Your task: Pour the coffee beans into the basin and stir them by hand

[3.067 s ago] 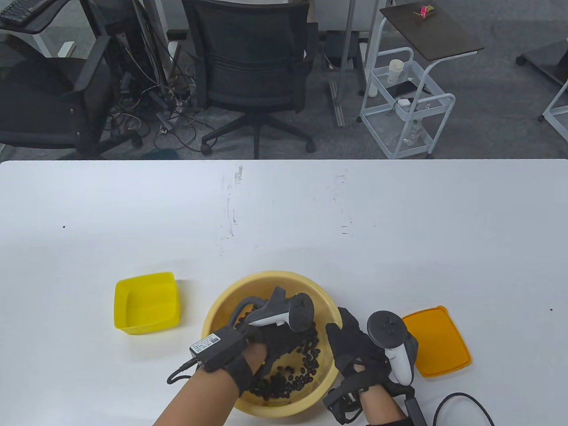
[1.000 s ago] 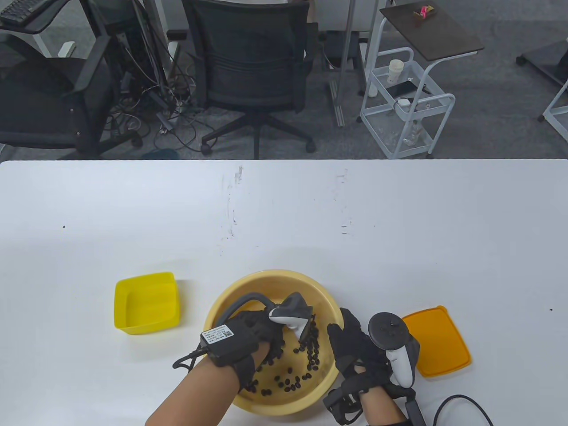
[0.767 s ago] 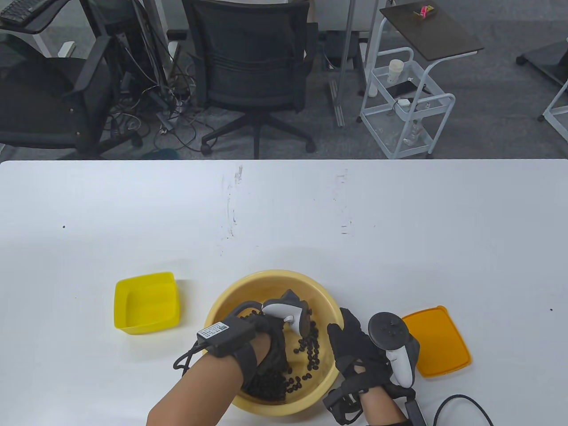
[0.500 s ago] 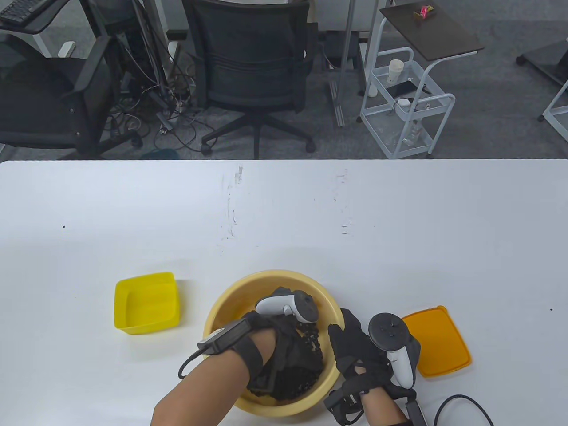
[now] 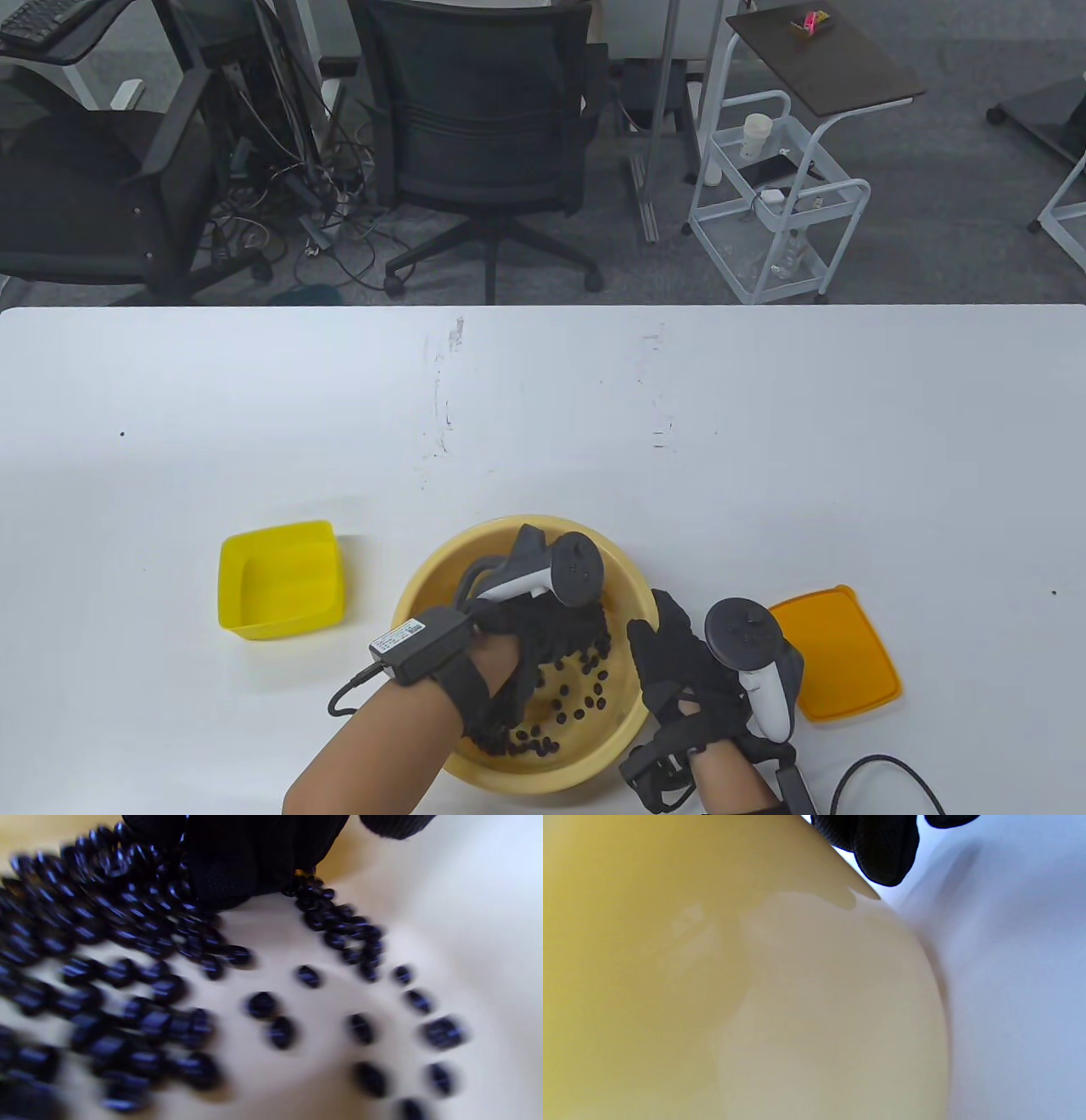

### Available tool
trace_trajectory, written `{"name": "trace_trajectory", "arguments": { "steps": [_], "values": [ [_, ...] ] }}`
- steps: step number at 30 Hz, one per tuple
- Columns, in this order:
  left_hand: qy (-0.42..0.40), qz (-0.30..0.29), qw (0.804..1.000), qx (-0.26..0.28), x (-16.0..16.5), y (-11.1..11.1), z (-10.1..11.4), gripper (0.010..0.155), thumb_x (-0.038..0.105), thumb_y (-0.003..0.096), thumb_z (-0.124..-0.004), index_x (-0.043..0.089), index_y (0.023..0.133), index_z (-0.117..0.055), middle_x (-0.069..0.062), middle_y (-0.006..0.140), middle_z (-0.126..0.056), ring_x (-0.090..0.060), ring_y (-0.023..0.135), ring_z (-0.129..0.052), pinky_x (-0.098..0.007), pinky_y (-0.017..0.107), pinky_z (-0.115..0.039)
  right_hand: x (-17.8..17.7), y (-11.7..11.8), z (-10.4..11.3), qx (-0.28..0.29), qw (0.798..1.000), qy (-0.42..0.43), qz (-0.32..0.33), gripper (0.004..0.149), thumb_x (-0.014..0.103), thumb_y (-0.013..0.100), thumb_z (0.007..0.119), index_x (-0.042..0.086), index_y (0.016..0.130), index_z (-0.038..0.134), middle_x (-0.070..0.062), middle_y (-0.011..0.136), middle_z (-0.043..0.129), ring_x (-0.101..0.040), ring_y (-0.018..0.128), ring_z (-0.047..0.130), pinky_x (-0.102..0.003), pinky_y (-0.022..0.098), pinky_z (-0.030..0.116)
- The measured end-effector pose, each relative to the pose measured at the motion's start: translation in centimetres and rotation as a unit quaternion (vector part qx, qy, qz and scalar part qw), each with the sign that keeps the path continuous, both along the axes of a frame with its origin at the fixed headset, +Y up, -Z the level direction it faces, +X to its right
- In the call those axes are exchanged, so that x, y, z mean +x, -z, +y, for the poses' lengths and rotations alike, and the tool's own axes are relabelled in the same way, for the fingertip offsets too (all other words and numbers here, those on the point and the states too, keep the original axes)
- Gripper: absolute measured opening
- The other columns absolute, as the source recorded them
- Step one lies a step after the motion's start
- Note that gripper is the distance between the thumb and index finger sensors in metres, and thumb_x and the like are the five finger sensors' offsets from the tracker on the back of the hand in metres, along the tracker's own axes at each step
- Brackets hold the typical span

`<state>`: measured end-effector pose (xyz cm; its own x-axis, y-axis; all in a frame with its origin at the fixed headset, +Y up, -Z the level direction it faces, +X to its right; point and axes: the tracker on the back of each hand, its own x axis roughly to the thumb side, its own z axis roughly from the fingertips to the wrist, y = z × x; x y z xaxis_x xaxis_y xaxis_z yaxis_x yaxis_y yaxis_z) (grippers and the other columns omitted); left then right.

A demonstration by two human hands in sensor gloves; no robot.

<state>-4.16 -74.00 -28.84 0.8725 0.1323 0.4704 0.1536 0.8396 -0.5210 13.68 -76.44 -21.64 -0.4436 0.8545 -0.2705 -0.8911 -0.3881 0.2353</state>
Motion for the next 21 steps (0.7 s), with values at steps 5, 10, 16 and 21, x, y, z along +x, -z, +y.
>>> {"name": "trace_trajectory", "arguments": {
  "steps": [5, 10, 16, 21],
  "values": [
    [0.203, -0.061, 0.975, 0.062, 0.3, -0.8, -0.1, 0.065, 0.051, 0.0511, -0.06, 0.01, 0.102, -0.057, -0.016, 0.097, -0.073, -0.034, 0.087, -0.089, -0.051, 0.072, -0.061, 0.0, 0.0, 0.0, 0.0, 1.0, 0.0, 0.0, 0.063, 0.043, 0.05, 0.051, 0.006, 0.095, 0.025, -0.02, 0.097, 0.045, -0.044, 0.089, 0.067, -0.061, 0.067, 0.044],
    [0.332, -0.057, 0.942, 0.009, -0.3, -0.8, -1.0, 0.071, 0.053, 0.0512, -0.057, -0.003, 0.095, -0.064, -0.022, 0.084, -0.085, -0.033, 0.07, -0.102, -0.048, 0.066, -0.07, 0.0, 0.0, 0.0, 0.0, 1.0, 0.0, 0.0, 0.063, 0.043, 0.05, 0.051, 0.006, 0.095, 0.025, -0.02, 0.097, 0.045, -0.044, 0.088, 0.067, -0.061, 0.067, 0.044],
    [0.349, -0.017, 0.925, -0.15, -0.5, -1.0, -2.6, 0.073, 0.056, 0.0508, -0.054, -0.004, 0.081, -0.083, -0.021, 0.065, -0.101, -0.035, 0.05, -0.11, -0.047, 0.065, -0.072, 0.0, 0.0, 0.0, -0.001, 1.0, -0.001, 0.0, 0.063, 0.043, 0.05, 0.051, 0.006, 0.095, 0.025, -0.02, 0.097, 0.045, -0.044, 0.089, 0.067, -0.061, 0.067, 0.044],
    [0.246, 0.007, 0.93, -0.273, -0.4, -1.3, -3.5, 0.075, 0.057, 0.0494, -0.056, -0.006, 0.067, -0.092, -0.019, 0.051, -0.108, -0.034, 0.034, -0.114, -0.045, 0.061, -0.077, 0.0, 0.0, 0.0, -0.001, 1.0, -0.002, 0.0, 0.063, 0.043, 0.05, 0.051, 0.006, 0.095, 0.025, -0.02, 0.097, 0.045, -0.044, 0.089, 0.067, -0.061, 0.067, 0.043]
  ]
}}
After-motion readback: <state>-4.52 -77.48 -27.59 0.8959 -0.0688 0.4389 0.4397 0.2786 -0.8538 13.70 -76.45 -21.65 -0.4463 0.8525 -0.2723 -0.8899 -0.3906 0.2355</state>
